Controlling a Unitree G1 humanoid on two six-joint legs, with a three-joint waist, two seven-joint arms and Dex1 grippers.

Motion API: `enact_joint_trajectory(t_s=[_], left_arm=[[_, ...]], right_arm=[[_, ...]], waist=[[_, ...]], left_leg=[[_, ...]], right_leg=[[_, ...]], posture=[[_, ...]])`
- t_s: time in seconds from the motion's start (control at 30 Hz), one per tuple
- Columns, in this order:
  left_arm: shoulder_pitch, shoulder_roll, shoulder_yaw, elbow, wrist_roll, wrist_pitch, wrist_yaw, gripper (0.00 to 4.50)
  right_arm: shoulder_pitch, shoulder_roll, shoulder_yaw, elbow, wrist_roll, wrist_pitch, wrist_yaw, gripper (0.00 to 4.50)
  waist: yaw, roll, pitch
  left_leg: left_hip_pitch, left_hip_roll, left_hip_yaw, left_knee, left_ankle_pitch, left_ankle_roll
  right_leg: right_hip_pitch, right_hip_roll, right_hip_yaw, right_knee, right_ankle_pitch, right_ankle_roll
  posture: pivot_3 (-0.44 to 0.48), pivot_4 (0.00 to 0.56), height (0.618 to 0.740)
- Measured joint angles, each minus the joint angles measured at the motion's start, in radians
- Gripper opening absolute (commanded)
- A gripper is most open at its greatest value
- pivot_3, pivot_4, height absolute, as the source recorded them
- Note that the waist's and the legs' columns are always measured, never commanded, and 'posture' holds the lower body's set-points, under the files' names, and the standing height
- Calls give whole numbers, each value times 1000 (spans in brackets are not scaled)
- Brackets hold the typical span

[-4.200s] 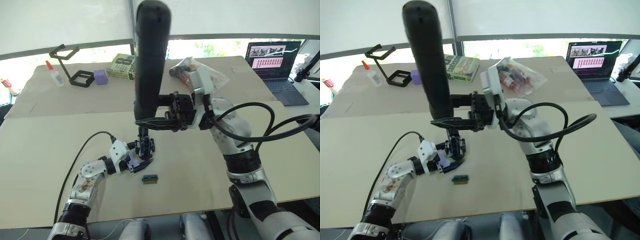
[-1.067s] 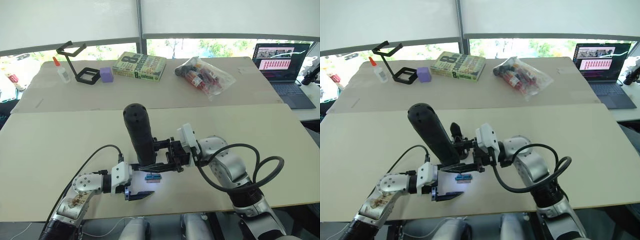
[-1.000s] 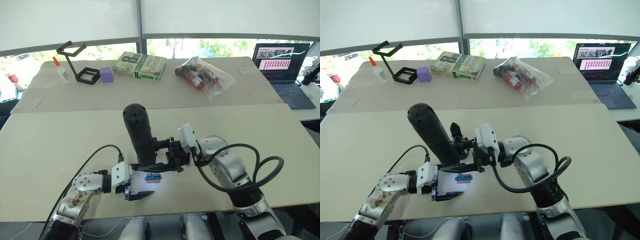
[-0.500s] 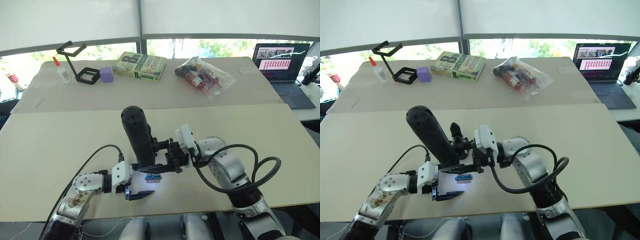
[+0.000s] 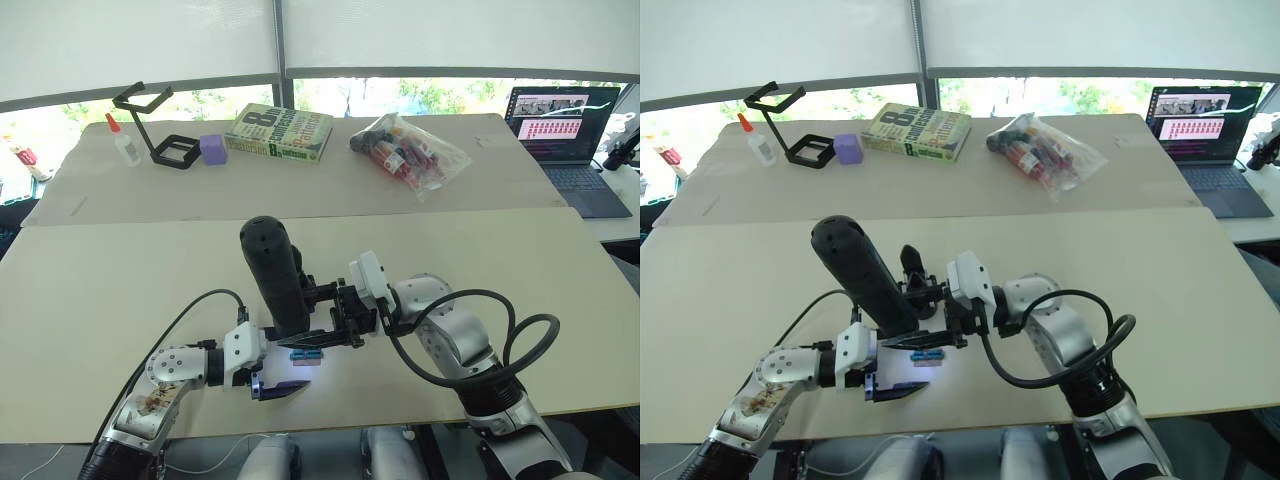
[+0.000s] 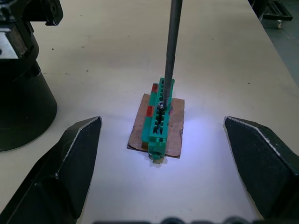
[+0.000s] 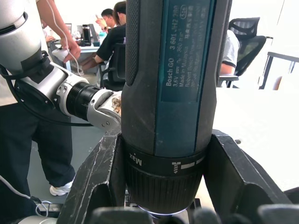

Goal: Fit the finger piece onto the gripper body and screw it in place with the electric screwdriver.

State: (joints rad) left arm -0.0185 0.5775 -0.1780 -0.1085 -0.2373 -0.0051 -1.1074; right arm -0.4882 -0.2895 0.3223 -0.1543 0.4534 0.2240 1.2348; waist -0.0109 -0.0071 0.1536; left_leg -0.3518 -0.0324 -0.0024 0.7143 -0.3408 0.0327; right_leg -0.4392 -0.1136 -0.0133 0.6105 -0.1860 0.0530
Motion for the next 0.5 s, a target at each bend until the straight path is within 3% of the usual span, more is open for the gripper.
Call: enact_joint_trajectory(t_s=[0.5], left_arm=[[3,0,-1,-7,-1,7,7,4434]], right_arm=[[0,-1,0,0,0,0,-4,1954]], waist=[[0,0,0]], left_leg=[[0,0,0,0,0,0]], right_leg=[[0,0,0,0,0,0]], posture=[[0,150,740]])
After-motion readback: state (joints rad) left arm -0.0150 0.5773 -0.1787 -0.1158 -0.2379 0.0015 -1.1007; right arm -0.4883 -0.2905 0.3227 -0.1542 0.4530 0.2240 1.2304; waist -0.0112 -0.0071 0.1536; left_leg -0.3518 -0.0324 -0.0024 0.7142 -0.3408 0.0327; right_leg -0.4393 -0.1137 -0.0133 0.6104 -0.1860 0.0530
